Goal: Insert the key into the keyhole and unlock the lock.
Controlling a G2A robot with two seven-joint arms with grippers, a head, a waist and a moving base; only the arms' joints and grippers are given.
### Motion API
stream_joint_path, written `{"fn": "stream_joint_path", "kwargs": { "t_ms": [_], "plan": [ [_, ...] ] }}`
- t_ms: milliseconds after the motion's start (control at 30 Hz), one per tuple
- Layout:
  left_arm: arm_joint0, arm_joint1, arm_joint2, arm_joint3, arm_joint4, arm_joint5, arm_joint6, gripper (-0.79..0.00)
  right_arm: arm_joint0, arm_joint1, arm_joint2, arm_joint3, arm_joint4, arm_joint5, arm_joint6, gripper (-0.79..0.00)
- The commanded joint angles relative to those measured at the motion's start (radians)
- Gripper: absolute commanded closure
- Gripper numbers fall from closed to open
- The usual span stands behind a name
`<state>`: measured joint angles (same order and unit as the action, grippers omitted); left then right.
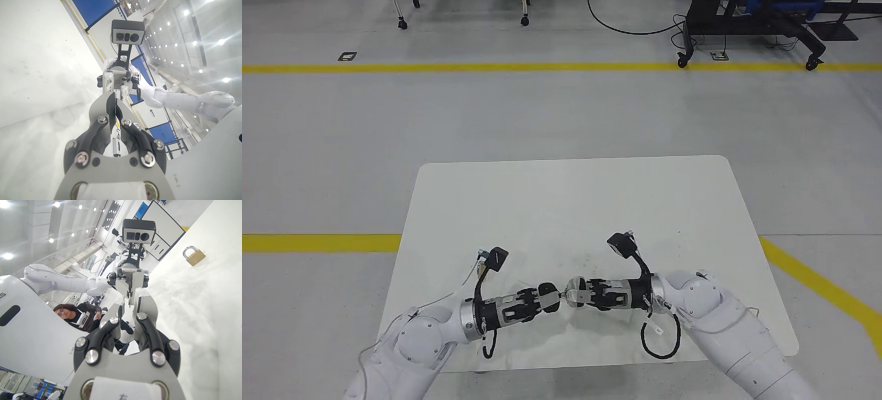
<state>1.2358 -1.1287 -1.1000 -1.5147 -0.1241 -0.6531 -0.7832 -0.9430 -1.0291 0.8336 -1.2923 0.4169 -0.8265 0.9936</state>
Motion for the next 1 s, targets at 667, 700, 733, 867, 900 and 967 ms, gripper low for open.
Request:
{"fn": "stream_joint_path", "kwargs": {
  "t_ms": [667, 700, 733, 867, 900, 967],
  "plan": [
    [0.090, 0.057, -0.244, -0.108, 0.026, -0.039, -0.054, -0.785, 0.001, 0.044, 0.104, 0.080, -0.109, -0.132, -0.161, 0.000],
    [0.111, 0.065, -0.285, -0.130, 0.050, -0.025, -0.063, -0.785, -0.015, 0.050, 0.135, 0.072, -0.162, -0.136, -0.203, 0.000],
    [0.129, 0.073, -0.325, -0.150, 0.079, -0.009, -0.070, -0.785, -0.033, 0.056, 0.165, 0.056, -0.221, -0.137, -0.247, 0.000],
    [0.189, 0.099, -0.461, -0.235, 0.214, 0.076, -0.124, -0.785, -0.110, 0.067, 0.233, -0.045, -0.425, -0.123, -0.384, 0.000],
    [0.203, 0.105, -0.485, -0.263, 0.262, 0.109, -0.155, -0.785, -0.110, 0.067, 0.233, -0.045, -0.425, -0.123, -0.384, 0.000],
    [0.225, 0.116, -0.520, -0.308, 0.345, 0.192, -0.225, -0.785, -0.110, 0.067, 0.233, -0.045, -0.425, -0.123, -0.384, 0.000]
  ]
}}
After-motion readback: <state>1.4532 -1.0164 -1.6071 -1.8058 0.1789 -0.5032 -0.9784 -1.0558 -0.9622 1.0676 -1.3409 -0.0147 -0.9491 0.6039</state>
